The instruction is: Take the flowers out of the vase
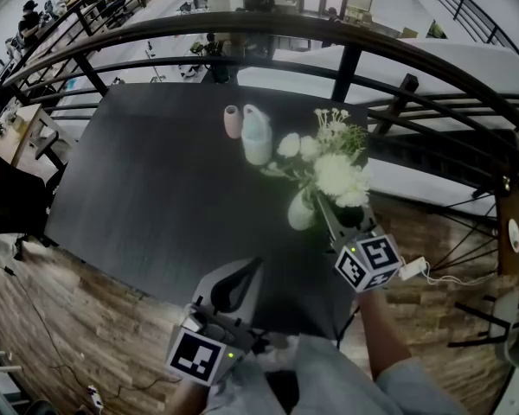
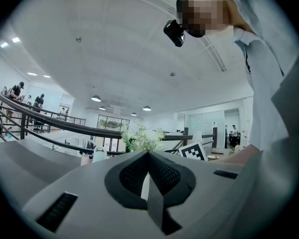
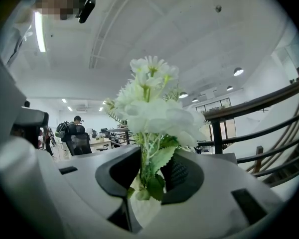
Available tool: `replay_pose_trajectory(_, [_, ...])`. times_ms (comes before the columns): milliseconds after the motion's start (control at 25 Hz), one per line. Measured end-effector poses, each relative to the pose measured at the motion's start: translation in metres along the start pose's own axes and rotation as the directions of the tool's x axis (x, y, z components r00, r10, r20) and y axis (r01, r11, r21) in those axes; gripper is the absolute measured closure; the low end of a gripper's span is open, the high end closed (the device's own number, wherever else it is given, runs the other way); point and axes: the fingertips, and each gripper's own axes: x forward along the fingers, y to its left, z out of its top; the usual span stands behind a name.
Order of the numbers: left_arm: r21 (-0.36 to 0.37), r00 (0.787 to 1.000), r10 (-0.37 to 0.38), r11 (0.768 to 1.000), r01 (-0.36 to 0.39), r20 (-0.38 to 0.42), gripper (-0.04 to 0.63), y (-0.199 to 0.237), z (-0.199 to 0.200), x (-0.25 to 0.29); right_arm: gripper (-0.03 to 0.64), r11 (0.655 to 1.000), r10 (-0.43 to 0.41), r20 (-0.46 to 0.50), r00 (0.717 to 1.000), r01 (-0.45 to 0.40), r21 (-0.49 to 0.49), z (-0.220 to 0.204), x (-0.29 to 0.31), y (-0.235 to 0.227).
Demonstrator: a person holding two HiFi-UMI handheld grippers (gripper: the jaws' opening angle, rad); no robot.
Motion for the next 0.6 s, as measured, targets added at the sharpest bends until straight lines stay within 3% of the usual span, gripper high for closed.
replay_pose_trajectory(600, [0.010, 1.000, -0.017, 1.000, 0.017, 0.009, 0.595, -0.008, 0.004, -0.007, 0.503, 1.000, -0.020, 0.034, 0.999, 0.021, -0.023, 0.018, -0.013, 0.000])
